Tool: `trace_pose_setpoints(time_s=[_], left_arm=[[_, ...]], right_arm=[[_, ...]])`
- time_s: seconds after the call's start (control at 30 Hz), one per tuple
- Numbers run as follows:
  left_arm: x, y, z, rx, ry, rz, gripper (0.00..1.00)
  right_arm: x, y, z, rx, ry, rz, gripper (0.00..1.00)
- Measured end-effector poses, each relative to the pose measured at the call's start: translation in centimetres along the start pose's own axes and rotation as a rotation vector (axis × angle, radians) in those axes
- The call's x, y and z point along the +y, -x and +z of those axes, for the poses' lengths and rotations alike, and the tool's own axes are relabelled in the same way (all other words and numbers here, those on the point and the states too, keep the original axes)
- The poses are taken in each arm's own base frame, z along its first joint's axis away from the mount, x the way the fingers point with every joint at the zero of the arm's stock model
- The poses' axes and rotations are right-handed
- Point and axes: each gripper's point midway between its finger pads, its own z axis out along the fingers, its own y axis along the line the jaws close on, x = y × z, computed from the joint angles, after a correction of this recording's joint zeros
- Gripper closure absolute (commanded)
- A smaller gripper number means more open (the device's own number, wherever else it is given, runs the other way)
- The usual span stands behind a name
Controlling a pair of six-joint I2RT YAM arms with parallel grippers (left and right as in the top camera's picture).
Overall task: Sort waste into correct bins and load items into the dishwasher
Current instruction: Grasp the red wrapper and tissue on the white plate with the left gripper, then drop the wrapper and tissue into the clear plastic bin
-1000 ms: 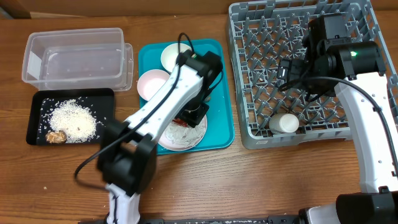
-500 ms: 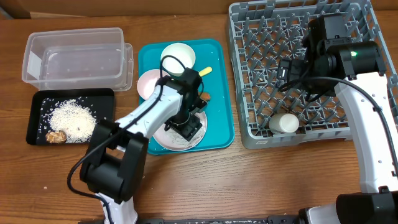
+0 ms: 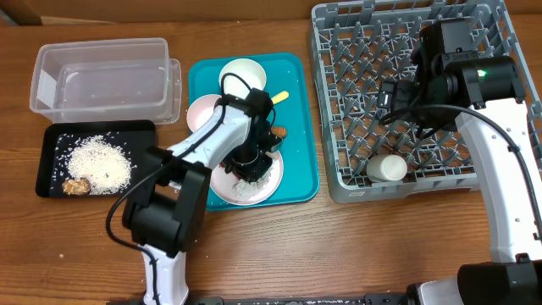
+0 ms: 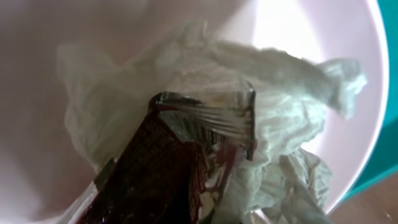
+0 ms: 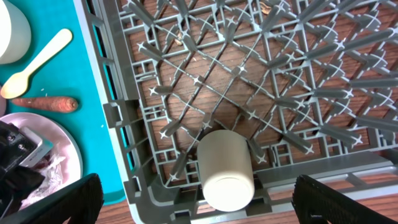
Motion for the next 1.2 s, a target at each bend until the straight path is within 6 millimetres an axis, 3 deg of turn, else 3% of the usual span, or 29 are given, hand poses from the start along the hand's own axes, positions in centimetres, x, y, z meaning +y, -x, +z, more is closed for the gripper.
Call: trace_pose_setpoints(time_s=[0.1, 0.13, 0.2, 0.27, 0.3, 0.37, 0.47, 0.53, 0.57, 0.63, 0.7, 0.73, 0.8, 0.87, 0.93, 0.97, 1.07, 1.2], left_arm=[[-0.4, 0.6, -2.8, 0.017, -0.020, -0.011, 0.96], [-0.7, 1.9, -5.8, -0.026, -0.019, -0.017, 0.96], [-0.5, 3.3, -9.7, -0.101, -0.013, -0.021, 0.96], [0.4, 5.5, -15.4, -0.258, 0.008, -0.031, 0.96], [1.3, 6.1, -17.6, -0.326, 0.022, -0.045, 0.96], [5.2, 6.4, -22.6, -0.483, 0.060, -0.129, 0.96], [12.3, 4.9, -25.9, -0.614, 0.112, -0.298, 0.96], [18.2, 2.4, -26.5, -0.656, 0.144, -0.447, 0.96], [22.1, 0.4, -26.4, -0.677, 0.168, -0.546, 0.96], [25.1, -0.1, -26.0, -0.719, 0.196, -0.596, 0.96], [27.3, 0.1, -25.2, -0.751, 0.214, -0.620, 0.89], [28.5, 0.1, -23.8, -0.741, 0.212, -0.640, 0.71], [30.2, 0.2, -20.5, -0.696, 0.198, -0.677, 0.67], [30.9, 0.5, -17.9, -0.647, 0.180, -0.691, 0.49], [31.1, 0.6, -16.5, -0.618, 0.170, -0.697, 0.16], [31.1, 0.6, -16.4, -0.616, 0.170, -0.698, 0.10], [30.9, 0.3, -16.5, -0.603, 0.167, -0.702, 0.06], [29.3, -0.8, -18.1, -0.555, 0.145, -0.706, 0.12]], right_arm=[[0.0, 0.0, 0.0, 0.000, 0.000, 0.000, 0.00], [0.0, 0.0, 0.0, 0.001, 0.001, 0.000, 0.00], [0.0, 0.0, 0.0, -0.001, 0.002, -0.001, 0.00], [0.1, 0.1, 0.0, -0.003, 0.003, -0.002, 0.00], [0.1, 0.1, 0.0, -0.004, 0.003, -0.003, 0.00], [0.1, 0.2, 0.0, -0.006, 0.004, -0.003, 0.00], [0.1, 0.2, 0.0, -0.008, 0.005, -0.003, 0.00], [0.2, 0.2, 0.0, -0.007, 0.009, -0.003, 0.00], [0.2, 0.2, 0.0, -0.006, 0.013, -0.002, 0.00], [0.3, 0.2, 0.0, -0.006, 0.017, -0.003, 0.00], [0.4, 0.2, 0.0, -0.006, 0.019, -0.003, 0.00], [0.4, 0.2, 0.0, -0.005, 0.021, -0.003, 0.00], [0.4, 0.1, 0.0, -0.003, 0.023, -0.002, 0.00], [0.4, 0.1, 0.0, -0.003, 0.023, -0.003, 0.00], [0.4, 0.1, 0.0, -0.003, 0.023, -0.003, 0.00], [0.4, 0.1, 0.0, -0.003, 0.024, -0.003, 0.00], [0.4, 0.1, 0.0, -0.003, 0.024, -0.003, 0.00], [1.2, 0.4, 0.0, -0.011, 0.065, -0.015, 0.00]])
